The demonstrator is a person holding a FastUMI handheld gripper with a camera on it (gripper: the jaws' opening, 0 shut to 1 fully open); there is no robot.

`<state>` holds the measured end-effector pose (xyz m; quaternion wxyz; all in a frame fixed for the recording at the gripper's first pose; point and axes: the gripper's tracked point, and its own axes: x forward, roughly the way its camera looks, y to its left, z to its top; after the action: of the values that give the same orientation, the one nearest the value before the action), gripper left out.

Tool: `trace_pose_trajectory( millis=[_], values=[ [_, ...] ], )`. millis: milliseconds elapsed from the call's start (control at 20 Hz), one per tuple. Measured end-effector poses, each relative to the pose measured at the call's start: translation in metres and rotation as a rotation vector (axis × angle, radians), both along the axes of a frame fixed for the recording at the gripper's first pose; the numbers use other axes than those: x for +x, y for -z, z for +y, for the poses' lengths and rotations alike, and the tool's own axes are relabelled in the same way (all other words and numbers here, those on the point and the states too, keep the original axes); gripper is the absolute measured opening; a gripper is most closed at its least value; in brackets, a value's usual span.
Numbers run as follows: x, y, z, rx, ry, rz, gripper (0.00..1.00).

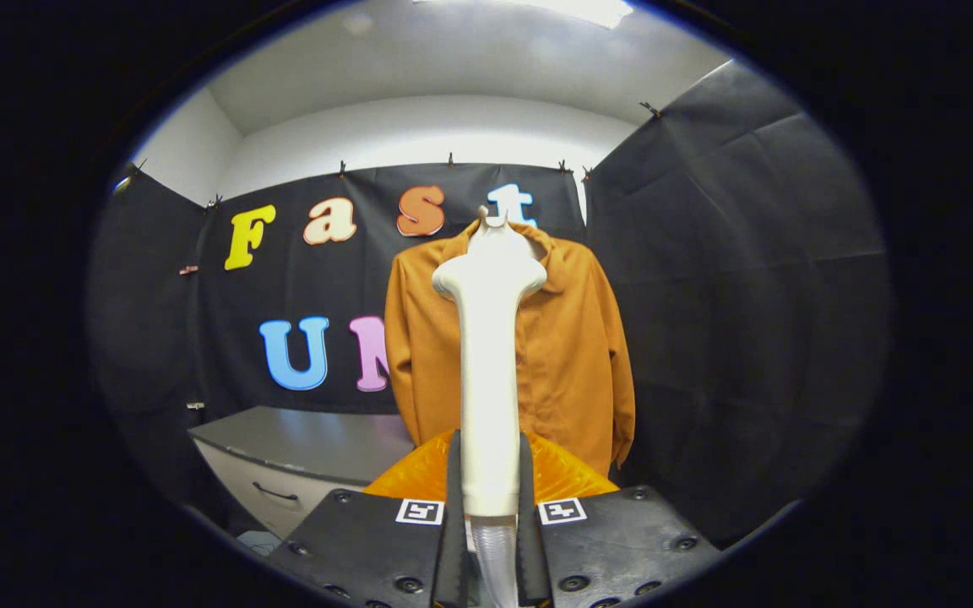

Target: Iron the clothes twice with a garment steamer, once on the left side and once on the right side.

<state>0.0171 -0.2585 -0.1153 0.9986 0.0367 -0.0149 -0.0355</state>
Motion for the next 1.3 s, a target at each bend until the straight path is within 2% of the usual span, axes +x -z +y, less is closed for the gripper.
trace_pose_trajectory(
  millis=[250,450,850,1050,1300],
  values=[
    [0.017,-0.055,-0.04,0.0,0.046,-0.115,0.26],
    [0.051,-0.068,-0.069,-0.003,0.066,-0.139,0.25],
    [0.136,-0.013,-0.115,0.061,0.09,-0.015,0.25],
    [0.165,0.014,-0.114,0.073,0.053,0.038,0.26],
    [0.172,0.054,-0.115,0.075,0.041,0.098,0.26]
  ],
)
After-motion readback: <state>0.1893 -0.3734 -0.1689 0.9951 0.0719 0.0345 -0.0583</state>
